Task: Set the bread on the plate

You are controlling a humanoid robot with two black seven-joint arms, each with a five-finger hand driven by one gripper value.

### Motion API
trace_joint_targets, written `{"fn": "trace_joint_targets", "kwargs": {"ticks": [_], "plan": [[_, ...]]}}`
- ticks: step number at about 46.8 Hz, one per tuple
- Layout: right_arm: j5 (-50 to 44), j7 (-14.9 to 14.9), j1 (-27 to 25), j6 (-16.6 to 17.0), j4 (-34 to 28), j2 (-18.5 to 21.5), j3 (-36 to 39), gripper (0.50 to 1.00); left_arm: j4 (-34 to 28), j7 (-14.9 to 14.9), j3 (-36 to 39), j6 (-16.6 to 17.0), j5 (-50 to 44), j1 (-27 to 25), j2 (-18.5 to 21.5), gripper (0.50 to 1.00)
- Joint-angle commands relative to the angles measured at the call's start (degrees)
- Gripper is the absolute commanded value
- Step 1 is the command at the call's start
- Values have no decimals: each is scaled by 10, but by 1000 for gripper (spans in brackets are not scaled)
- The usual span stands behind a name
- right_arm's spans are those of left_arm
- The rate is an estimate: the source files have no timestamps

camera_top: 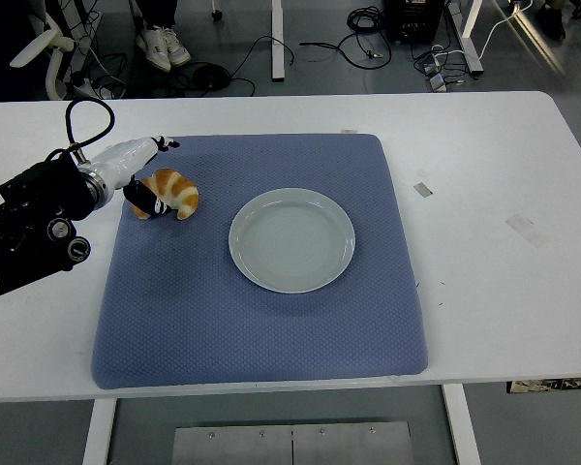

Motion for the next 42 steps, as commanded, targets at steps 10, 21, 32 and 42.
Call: {"fn": "trace_joint_targets", "kwargs": {"ticks": [10,21,32,42], "plan": [[0,0,0,0,0,0,0,1000,4,-8,18,0,-4,1,-3,821],[0,0,0,0,0,0,0,1000,6,-24,18,-2,-4,1,-2,665],[0,0,0,0,0,0,0,1000,7,-34,34,-3,-5,0,-2,596],[0,0,0,0,0,0,0,1000,7,-36,33,-2,-11,-3,1,578]]}}
